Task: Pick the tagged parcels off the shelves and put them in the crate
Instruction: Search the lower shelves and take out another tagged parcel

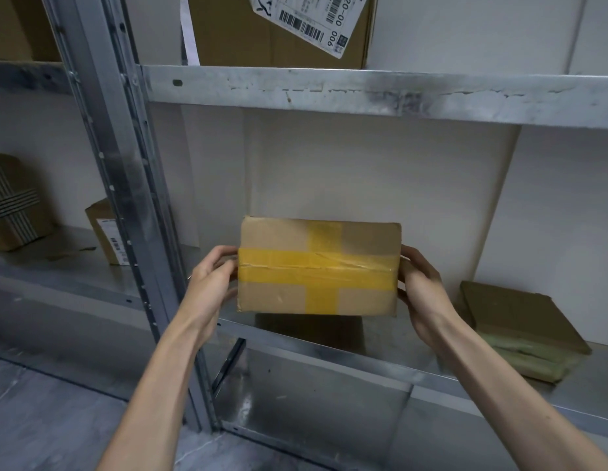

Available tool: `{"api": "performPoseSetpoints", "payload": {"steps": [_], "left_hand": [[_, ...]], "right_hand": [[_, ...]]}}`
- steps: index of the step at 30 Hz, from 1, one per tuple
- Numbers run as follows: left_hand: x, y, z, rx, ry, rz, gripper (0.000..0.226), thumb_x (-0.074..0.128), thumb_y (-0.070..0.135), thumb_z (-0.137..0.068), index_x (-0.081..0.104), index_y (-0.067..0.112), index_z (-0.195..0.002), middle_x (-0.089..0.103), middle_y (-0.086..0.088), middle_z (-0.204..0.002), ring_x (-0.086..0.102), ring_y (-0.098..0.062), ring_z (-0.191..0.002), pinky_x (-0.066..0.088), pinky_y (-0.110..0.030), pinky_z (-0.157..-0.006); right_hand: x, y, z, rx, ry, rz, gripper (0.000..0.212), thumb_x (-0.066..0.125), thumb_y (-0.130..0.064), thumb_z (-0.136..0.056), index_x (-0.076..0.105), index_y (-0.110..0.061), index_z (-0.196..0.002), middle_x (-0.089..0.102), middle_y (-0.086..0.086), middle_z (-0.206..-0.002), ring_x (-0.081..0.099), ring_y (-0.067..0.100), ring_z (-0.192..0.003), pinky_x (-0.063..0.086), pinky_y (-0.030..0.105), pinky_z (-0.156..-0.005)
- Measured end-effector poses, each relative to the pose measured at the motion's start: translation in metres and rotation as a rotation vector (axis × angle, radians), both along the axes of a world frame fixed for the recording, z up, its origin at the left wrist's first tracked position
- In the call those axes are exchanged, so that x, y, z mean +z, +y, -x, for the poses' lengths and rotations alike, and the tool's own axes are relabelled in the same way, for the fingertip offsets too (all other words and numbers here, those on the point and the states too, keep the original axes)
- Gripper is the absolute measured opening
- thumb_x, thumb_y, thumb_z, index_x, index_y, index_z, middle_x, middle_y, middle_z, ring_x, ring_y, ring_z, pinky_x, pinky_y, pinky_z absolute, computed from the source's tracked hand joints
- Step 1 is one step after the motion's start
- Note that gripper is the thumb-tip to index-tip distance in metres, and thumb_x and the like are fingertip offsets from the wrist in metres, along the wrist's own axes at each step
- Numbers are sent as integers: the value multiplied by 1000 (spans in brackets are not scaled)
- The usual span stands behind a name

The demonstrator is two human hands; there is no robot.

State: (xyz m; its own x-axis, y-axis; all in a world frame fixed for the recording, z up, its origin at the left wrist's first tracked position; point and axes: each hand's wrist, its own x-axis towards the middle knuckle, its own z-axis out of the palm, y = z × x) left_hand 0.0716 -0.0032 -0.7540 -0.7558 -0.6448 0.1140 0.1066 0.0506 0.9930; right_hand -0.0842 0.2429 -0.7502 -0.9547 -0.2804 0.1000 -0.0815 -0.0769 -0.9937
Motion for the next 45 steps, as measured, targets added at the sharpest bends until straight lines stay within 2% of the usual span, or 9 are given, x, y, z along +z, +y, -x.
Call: {"api": "performPoseSetpoints", "payload": {"steps": [6, 13, 18, 24, 32, 36, 40, 43, 45], "left_hand": [[2, 4, 2, 41, 5, 19, 24, 40, 12, -105, 62, 17, -111, 68, -7, -104, 65, -20, -97, 50, -32, -76], [2, 7, 6, 56, -31, 45, 18, 47, 13, -103, 60, 10, -90, 71, -10, -98, 65, -18, -90, 53, -34, -78], [1, 9, 8, 56, -56, 38, 18, 46, 12, -103, 61, 1, -104, 72, -9, -101, 67, -17, -93, 54, -31, -77], [5, 18, 9, 44, -9, 2, 25, 44, 18, -105, 65, 21, -117, 74, 2, -108, 69, -8, -99, 52, -25, -71], [5, 18, 10, 52, 3, 7, 30, 43, 17, -105, 66, 23, -123, 75, 4, -107, 70, 0, -92, 49, -25, -75], [-1, 9, 14, 87, -13, -21, 32, 39, 17, -106, 66, 23, -122, 75, 3, -106, 69, -7, -97, 51, -32, -80], [-11, 1, 22, 144, -6, -101, 30, 38, 16, -106, 65, 15, -119, 73, -1, -105, 65, -14, -103, 50, -36, -90], [-17, 0, 29, 160, -12, -152, 29, 34, 17, -107, 63, 19, -106, 69, -3, -102, 61, -20, -102, 46, -37, -91], [-21, -3, 32, 161, -20, -154, 29, 34, 17, -107, 62, 19, -108, 70, -5, -109, 61, -23, -106, 45, -40, -96]], "right_hand": [[2, 4, -2, 4, -17, 61, 24, 43, -20, -104, 66, -18, -97, 73, 1, -103, 65, 19, -102, 50, 32, -75], [9, 9, 1, -16, -22, 91, 24, 47, -21, -102, 70, -13, -106, 73, 1, -99, 65, 16, -97, 50, 31, -69], [10, 13, 2, 2, 3, 59, 27, 49, -26, -101, 68, -30, -119, 75, -10, -109, 68, 11, -104, 51, 32, -78], [9, 12, -2, 26, 27, 36, 36, 41, -18, -103, 69, -33, -120, 74, -11, -113, 66, 9, -111, 53, 37, -91], [6, 10, -5, 10, 72, 32, 38, 41, -10, -103, 69, -30, -117, 74, -13, -110, 69, 1, -99, 54, 15, -67], [-4, 4, -4, -7, 90, -8, 38, 39, -7, -102, 70, -27, -110, 74, -7, -109, 68, 8, -102, 58, 30, -82], [-13, -5, -8, 25, 91, -15, 39, 34, 0, -102, 67, -16, -116, 73, -3, -107, 69, 5, -90, 58, 18, -74], [-23, -12, -9, 50, 71, -23, 40, 34, 2, -101, 66, -12, -120, 72, 1, -110, 69, 8, -96, 57, 15, -73], [-29, -15, -8, 45, 56, -39, 39, 35, 0, -100, 65, -12, -123, 71, 0, -115, 67, 8, -102, 57, 16, -77]]}}
